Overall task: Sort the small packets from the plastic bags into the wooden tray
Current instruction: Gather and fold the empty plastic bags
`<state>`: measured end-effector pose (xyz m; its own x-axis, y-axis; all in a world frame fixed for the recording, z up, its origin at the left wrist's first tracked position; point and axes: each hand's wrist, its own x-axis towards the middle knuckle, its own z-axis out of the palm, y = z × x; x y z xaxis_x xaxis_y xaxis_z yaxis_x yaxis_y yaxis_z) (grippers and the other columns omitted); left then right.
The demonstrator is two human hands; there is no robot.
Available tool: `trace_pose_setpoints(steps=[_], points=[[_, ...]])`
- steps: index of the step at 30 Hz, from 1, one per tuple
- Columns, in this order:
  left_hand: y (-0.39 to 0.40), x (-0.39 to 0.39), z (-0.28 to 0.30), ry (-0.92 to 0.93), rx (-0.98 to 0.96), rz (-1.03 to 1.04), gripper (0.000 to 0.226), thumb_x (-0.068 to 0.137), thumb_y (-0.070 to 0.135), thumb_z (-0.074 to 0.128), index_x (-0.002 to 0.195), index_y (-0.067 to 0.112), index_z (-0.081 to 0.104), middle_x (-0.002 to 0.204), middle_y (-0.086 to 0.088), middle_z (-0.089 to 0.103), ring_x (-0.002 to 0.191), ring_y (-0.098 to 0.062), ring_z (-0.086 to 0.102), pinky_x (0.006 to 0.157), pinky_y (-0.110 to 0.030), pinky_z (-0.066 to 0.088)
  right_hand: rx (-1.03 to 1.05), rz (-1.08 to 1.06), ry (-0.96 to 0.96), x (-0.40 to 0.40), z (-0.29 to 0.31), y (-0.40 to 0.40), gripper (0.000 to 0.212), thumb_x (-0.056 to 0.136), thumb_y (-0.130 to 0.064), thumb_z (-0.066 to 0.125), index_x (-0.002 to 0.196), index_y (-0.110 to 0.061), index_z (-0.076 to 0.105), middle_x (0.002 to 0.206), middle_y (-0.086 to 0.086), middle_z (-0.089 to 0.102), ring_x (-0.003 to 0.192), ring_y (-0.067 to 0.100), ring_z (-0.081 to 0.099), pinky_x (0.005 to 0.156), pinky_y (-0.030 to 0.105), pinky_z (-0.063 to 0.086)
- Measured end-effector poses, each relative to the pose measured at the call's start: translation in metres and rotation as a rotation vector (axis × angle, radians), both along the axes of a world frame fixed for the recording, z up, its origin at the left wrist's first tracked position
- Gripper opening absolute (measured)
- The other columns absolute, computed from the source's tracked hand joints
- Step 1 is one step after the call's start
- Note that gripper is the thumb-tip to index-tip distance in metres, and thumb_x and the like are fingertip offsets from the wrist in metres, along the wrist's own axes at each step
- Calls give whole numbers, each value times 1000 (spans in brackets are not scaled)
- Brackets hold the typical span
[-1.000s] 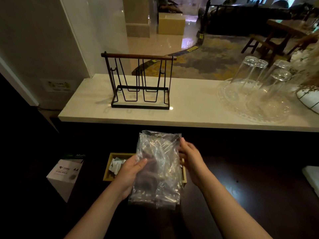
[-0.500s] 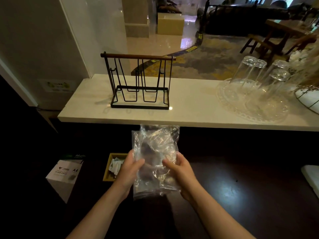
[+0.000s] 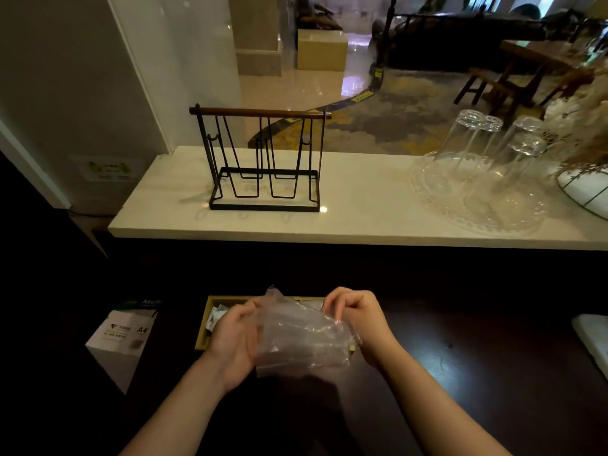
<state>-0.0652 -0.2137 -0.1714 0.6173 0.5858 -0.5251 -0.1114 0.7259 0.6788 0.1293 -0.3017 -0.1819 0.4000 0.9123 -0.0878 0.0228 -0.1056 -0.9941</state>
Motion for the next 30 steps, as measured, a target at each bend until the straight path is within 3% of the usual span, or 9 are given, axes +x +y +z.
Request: trace_pose_setpoints(steps=[4,7,11,14,18,22,25,27,30], points=[[-2,1,0,22,-60,-286,45,93,47,49,129,20,54,125,-18,63,112,-40,62,85,-54,55,78,-20,-312,0,-5,1,39,57,20,50,37,-13,57,63,-9,65,65,3,60,65,10,43],[-8,5,-1,126,25,-364,47,86,23,65,130,24,49,120,-18,66,99,-43,66,58,-38,60,131,-41,-414,1,-4,1,24,53,8,49,40,-10,59,66,-13,65,66,4,61,67,10,42],[-15,11,0,274,147,-293,40,86,11,64,124,16,53,95,-11,76,65,-23,69,38,-20,43,115,-85,-443,9,-8,-3,41,55,18,50,36,-17,57,71,-13,65,71,6,62,72,12,42],[-13,14,4,276,167,-332,34,94,34,50,125,20,54,99,-9,75,71,-25,70,41,-23,44,123,-114,-506,15,-10,-6,43,55,21,50,36,-17,55,67,-11,62,71,6,62,70,12,43],[6,11,7,172,15,-509,68,86,75,17,123,35,58,126,-6,65,112,-31,63,64,-42,58,178,20,-728,15,-8,-13,29,56,10,50,42,-14,55,69,-13,58,60,6,57,56,9,37],[-2,23,4,317,163,-548,37,86,39,61,119,22,60,121,-12,67,103,-31,67,64,-40,56,211,138,-939,11,-8,-23,21,64,-3,51,49,-17,52,74,-4,59,61,4,54,53,12,37],[-15,35,-2,348,325,-511,25,87,11,62,111,15,58,89,-9,75,73,-24,71,46,-26,50,211,-47,-772,15,-8,-29,25,67,4,54,57,-19,58,82,-4,63,72,5,60,61,15,45],[-19,44,-6,317,347,-406,18,90,4,55,106,11,57,69,-5,69,52,-15,61,35,-18,37,170,-227,-364,22,-8,-36,17,77,-6,58,86,-19,64,97,2,65,81,6,60,71,15,46],[-24,62,-16,211,170,-118,17,95,3,44,109,6,54,71,-8,54,43,-8,43,28,-14,24,135,-216,327,29,-14,-53,74,69,-51,74,128,-19,45,125,9,58,85,13,65,70,22,54]])
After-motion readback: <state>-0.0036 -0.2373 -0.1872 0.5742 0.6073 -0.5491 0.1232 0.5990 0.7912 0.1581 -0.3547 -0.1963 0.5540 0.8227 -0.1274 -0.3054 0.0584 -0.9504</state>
